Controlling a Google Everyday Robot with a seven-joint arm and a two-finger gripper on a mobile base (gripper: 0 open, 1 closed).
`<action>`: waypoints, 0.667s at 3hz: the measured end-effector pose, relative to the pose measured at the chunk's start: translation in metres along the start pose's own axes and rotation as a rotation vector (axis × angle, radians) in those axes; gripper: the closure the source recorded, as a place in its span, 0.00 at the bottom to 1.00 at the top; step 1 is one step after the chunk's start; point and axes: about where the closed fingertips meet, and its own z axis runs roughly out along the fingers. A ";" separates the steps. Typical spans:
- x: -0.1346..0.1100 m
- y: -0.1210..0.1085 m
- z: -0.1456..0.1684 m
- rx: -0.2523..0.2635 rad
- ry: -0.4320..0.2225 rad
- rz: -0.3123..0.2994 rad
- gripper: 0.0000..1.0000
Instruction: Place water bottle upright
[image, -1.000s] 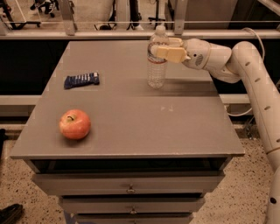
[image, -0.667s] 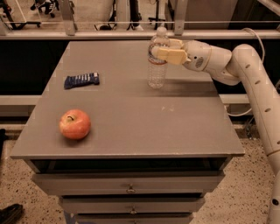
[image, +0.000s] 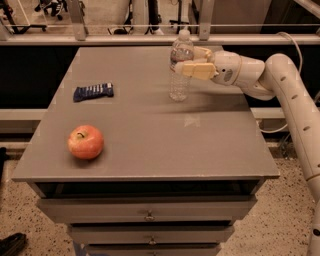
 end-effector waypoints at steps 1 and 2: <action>-0.001 0.004 0.003 -0.020 0.024 -0.030 0.00; -0.005 0.005 -0.028 -0.009 0.133 -0.108 0.00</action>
Offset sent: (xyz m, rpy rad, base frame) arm -0.0102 -0.0483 -0.0040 -0.2194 -0.1295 -0.0097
